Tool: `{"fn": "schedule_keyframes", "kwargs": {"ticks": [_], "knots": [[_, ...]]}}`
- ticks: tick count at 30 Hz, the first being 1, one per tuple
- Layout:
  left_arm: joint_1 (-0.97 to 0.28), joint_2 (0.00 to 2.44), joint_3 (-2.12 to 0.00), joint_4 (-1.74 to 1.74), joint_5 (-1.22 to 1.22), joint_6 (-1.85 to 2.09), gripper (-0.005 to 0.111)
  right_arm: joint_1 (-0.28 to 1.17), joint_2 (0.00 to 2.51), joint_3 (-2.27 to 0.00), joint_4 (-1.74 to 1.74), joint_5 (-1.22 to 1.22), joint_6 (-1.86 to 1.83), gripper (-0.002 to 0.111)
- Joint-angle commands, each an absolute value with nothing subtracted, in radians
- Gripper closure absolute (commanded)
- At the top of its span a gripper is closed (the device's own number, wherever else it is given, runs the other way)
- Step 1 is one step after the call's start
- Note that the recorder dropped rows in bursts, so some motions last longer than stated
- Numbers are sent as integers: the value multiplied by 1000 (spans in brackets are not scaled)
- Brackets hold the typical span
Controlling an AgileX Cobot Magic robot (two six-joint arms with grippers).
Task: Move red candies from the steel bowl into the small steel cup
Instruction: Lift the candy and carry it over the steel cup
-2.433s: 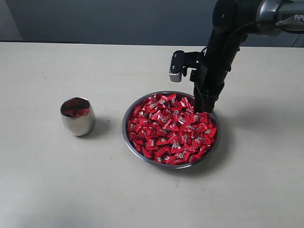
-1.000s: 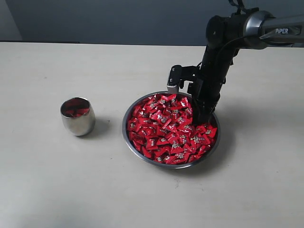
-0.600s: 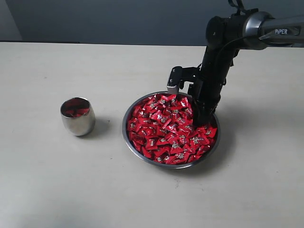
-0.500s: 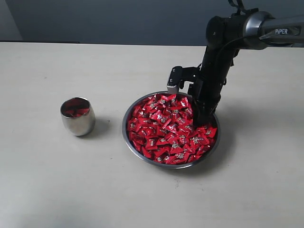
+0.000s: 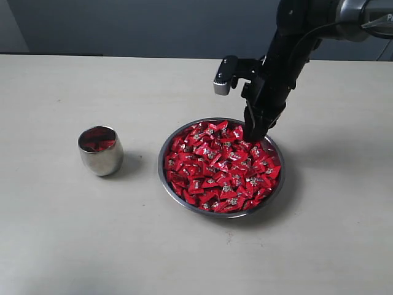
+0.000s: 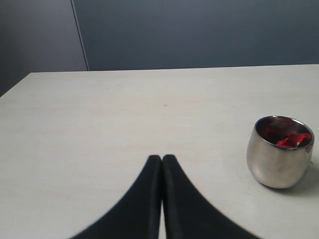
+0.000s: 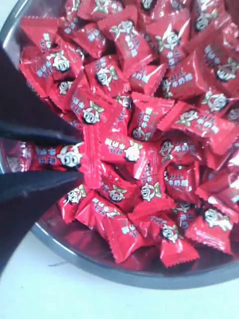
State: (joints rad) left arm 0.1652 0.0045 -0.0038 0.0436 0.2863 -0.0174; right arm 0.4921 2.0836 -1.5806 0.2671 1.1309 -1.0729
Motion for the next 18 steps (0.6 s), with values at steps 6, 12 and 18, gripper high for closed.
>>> {"fn": "schedule_keyframes", "kwargs": {"ticks": [6, 12, 18], "knots": [[166, 0, 0, 45, 284, -20, 106, 492, 2023, -1581, 433, 1062, -1052, 109], [166, 0, 0, 45, 284, -20, 106, 534, 2018, -1581, 585, 941, -1039, 109], [166, 0, 0, 45, 284, -20, 106, 641, 2020, -1583, 608, 748, -1038, 109]]}}
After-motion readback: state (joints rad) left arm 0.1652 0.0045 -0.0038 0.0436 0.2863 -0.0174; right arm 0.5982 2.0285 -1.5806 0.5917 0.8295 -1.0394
